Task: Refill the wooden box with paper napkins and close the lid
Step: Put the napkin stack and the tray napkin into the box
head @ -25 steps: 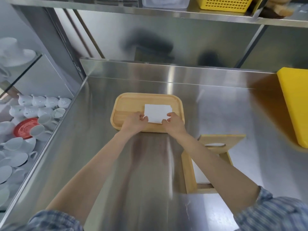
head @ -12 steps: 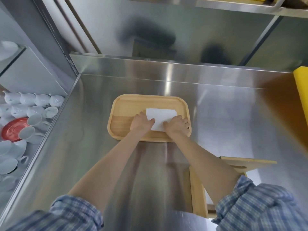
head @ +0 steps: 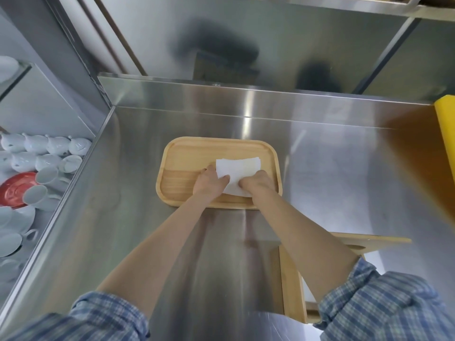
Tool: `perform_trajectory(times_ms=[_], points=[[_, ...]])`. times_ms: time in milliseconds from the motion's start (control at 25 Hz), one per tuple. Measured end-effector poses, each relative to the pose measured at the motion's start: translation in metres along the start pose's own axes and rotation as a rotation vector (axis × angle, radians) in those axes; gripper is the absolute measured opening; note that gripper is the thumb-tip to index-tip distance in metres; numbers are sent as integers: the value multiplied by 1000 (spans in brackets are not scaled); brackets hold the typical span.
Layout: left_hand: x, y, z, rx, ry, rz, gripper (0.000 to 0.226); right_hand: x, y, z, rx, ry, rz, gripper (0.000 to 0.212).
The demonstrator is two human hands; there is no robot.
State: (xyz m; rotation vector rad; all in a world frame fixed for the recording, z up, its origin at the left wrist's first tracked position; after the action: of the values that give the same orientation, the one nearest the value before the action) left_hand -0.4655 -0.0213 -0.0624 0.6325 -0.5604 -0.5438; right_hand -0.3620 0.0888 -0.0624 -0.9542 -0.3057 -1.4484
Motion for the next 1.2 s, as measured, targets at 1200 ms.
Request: perform_trajectory(times_ms=[1200], points=[[217,49,-3,966,86,-173,13,168,118,76,-547,-423,504,41]])
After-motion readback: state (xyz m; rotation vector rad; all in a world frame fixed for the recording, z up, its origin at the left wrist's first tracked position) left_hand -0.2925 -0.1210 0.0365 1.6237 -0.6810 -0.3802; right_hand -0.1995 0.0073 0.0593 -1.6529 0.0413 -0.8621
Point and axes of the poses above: each hand's wrist, its own x-axis away from the middle knuckle, its own z-axis out of the back of the hand, y = z × x, the point moved 9 cm from there along -x, towards the middle knuckle, and after that the axes turned 12 degrees about -z, right-handed, at the moved point
